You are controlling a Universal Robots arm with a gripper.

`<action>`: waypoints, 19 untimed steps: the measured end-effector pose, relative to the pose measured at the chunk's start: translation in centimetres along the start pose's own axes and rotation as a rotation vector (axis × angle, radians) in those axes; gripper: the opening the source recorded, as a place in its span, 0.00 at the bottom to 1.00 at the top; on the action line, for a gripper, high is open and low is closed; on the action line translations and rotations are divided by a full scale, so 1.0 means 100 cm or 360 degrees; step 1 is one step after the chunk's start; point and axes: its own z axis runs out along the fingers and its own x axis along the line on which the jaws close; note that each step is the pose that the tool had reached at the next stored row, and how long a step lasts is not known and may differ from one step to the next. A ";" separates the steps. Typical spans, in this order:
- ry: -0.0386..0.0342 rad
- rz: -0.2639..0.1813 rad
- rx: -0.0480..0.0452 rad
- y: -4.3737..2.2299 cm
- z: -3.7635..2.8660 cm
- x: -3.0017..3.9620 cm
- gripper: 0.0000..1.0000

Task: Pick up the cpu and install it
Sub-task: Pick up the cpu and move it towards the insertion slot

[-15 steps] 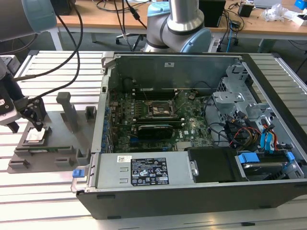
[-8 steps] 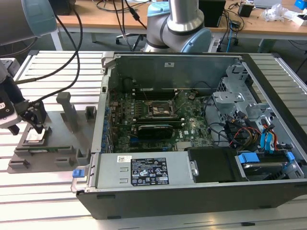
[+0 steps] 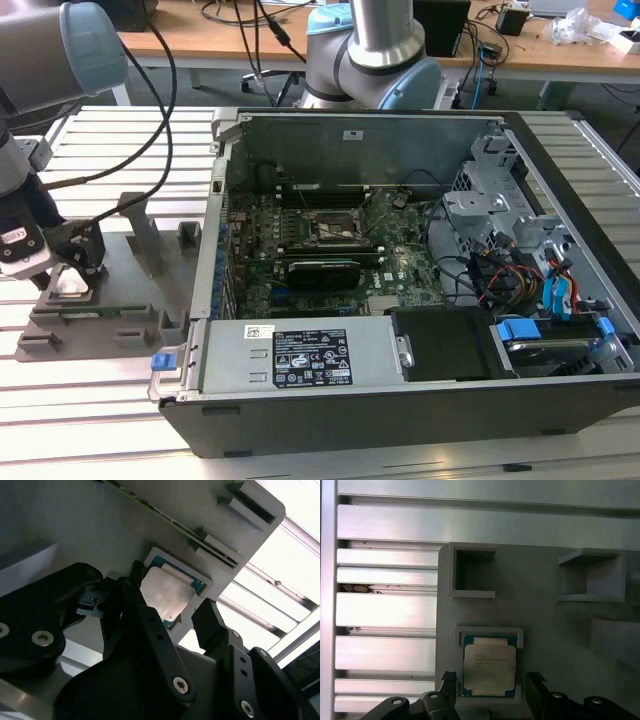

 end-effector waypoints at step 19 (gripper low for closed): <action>0.0001 -0.0001 0.0026 0.0111 0.0119 0.0007 0.66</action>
